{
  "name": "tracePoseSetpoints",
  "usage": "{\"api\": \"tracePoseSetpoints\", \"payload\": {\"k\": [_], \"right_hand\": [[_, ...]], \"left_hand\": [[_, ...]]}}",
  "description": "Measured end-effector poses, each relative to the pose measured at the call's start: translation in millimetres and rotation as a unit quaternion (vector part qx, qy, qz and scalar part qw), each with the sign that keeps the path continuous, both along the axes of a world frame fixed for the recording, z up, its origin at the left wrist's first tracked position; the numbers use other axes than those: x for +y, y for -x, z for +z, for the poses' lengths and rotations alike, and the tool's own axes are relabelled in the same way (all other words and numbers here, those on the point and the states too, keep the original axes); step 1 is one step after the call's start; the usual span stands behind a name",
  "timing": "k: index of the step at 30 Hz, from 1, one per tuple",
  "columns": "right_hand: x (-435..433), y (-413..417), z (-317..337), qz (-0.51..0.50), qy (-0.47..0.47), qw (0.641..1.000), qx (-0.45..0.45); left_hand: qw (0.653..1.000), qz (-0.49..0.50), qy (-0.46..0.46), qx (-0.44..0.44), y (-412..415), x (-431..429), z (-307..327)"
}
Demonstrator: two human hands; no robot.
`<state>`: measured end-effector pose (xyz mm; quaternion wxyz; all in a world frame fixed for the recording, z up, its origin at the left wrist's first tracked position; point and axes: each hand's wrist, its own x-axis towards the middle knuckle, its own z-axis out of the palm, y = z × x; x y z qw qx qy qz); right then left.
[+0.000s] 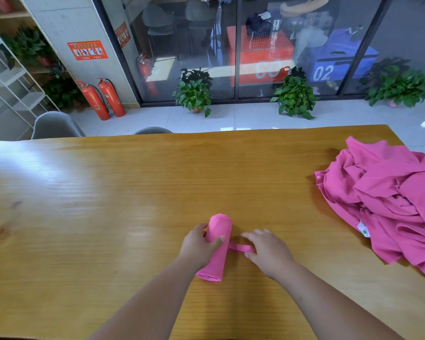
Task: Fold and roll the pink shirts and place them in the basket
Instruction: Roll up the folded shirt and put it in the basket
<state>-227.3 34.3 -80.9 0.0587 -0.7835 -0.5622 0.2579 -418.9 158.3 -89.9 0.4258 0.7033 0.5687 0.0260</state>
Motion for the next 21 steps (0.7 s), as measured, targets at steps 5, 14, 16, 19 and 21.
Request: {"api": "tracePoseSetpoints", "payload": {"k": [5, 14, 16, 19, 21], "right_hand": [[0, -2, -1, -0.020, -0.030, 0.998, 0.057], [12, 4, 26, -0.130, -0.149, 0.886, 0.420], [14, 6, 35, -0.144, -0.146, 0.840, 0.503], [19, 8, 40, -0.119, -0.111, 0.854, 0.494], [27, 12, 48, -0.095, -0.105, 0.874, 0.464]], "left_hand": [[0.999, -0.012, 0.004, 0.048, -1, -2, 2], [0.996, 0.048, 0.072, 0.012, 1, -15, 10], [0.991, 0.091, 0.099, -0.023, 7, -17, 14], [0.980, 0.141, 0.124, -0.073, 20, -14, 25], [0.974, 0.160, 0.124, -0.104, 31, -6, 33]]}}
